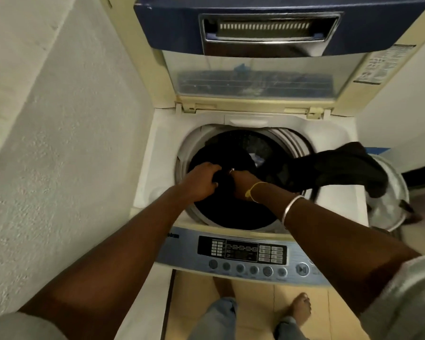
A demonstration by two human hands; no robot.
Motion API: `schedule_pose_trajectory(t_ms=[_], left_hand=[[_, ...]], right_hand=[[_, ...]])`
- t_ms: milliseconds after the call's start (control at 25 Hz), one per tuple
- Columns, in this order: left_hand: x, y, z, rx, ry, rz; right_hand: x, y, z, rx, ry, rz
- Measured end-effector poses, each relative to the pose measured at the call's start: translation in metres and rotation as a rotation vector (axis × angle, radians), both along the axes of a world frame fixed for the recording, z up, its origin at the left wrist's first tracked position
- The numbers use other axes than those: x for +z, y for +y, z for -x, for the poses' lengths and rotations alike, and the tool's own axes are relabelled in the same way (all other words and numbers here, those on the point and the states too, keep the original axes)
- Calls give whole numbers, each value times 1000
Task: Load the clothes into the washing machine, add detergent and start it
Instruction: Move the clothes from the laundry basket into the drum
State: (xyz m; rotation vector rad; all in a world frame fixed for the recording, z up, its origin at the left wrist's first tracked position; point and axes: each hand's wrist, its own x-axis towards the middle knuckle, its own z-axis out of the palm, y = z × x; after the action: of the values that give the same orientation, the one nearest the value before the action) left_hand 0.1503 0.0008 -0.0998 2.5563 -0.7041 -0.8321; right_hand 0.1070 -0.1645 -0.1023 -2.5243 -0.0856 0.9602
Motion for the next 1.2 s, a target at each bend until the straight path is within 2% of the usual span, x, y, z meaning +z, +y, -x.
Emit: schedule_pose_trajectory(t_ms=[200,400,480,560,640,720,840,920,1080,1200], left_hand=[[18,-57,10,-110,-18,103],[56,-159,41,-170,-109,273],[65,-194,59,-175,-100,352],[67,-220,74,-198,-69,349],[61,-238,85,-205,-112,286],[54,-248,93,-159,-197,219],[56,-248,101,-85,-243,201],[61,-234,100,-24,-273,234],[72,-172,77,261,-299,332],[70,-106,53,404,-272,288]], right_hand=[[41,-62,11,-177,-271,40],[73,-140,46,-218,-621,332],[76,-170,70,-352,-717,384],[76,-195,96,-549,-689,379],[72,-210,116,-744,-562,320],[69,-218,129,-820,-490,262],[73,-218,130,-759,-552,200],[80,-207,121,-717,-615,90],[93,-148,84,-648,-734,-196],[80,-93,45,-627,-701,-234]])
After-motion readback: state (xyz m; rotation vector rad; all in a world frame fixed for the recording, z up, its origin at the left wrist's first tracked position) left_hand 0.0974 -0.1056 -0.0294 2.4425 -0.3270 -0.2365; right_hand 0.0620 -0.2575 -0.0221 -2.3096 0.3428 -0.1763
